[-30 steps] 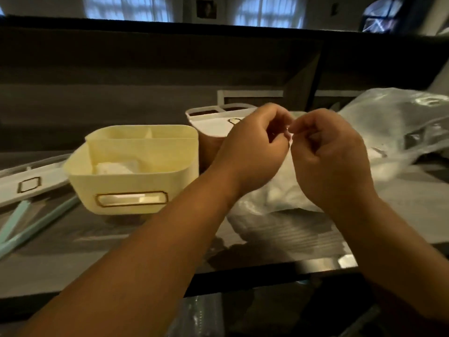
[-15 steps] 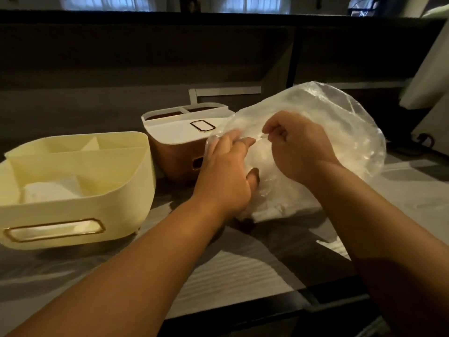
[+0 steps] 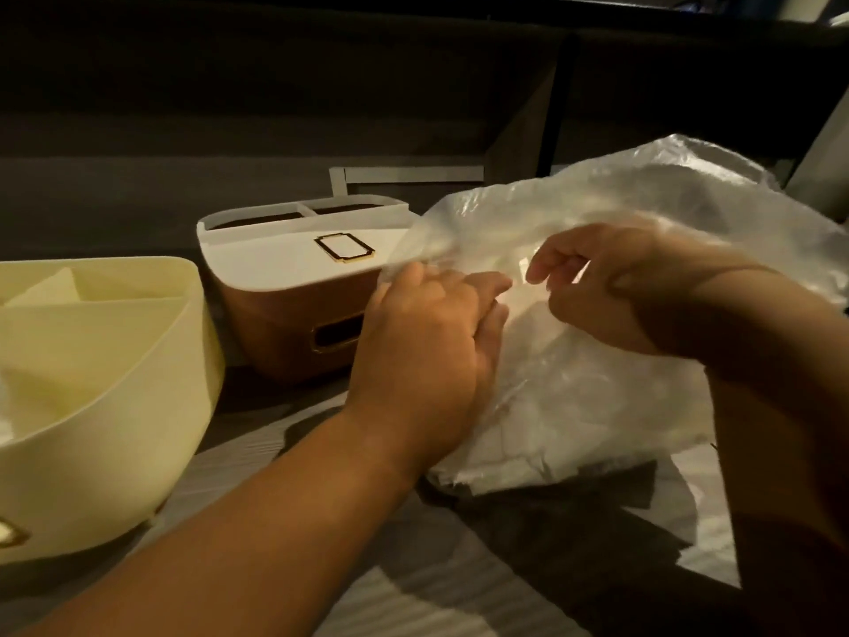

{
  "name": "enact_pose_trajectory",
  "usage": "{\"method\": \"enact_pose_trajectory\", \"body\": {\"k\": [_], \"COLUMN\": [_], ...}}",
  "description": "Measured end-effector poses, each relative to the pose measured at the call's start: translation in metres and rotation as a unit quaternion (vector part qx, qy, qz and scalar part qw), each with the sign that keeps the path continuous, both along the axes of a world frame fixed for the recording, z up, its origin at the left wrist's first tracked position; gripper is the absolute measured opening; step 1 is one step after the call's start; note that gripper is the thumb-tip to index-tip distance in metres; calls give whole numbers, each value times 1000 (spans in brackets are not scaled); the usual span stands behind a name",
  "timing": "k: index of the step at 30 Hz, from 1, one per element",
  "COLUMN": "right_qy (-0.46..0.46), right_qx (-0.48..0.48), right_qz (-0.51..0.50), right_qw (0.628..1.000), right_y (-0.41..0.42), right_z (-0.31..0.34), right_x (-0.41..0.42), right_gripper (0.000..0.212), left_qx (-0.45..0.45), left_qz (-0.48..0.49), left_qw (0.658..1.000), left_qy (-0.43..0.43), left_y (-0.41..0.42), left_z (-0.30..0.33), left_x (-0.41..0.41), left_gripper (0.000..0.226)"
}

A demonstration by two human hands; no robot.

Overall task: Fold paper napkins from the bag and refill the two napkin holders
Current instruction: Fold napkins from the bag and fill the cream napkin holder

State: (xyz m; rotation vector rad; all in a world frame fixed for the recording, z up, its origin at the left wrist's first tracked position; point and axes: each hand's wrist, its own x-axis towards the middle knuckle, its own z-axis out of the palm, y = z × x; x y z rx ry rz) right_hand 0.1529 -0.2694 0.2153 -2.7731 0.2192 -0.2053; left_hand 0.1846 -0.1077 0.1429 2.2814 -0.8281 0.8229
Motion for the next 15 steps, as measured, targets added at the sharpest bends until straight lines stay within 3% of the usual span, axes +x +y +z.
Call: {"method": "enact_pose_trajectory", "body": {"k": [5,9,15], "right_qy": [115,116,61], "right_qx": [-25,-40,15], "right_qz": [-13,-4,44], "right_qw": [993,992,997], "right_y": [3,4,4], "right_z": [3,2,5], "right_x": [-10,-8,-11], "right_gripper": [35,36,19], "left_qx": [82,77,80], "left_qz": [20,7,-4], "left_qw": [995,996,996], "left_qy": [59,41,27], "left_y": [0,0,3], "left_z": [-2,-5,-5], "left_x": [-1,-1,0], "left_gripper": [66,72,68]}}
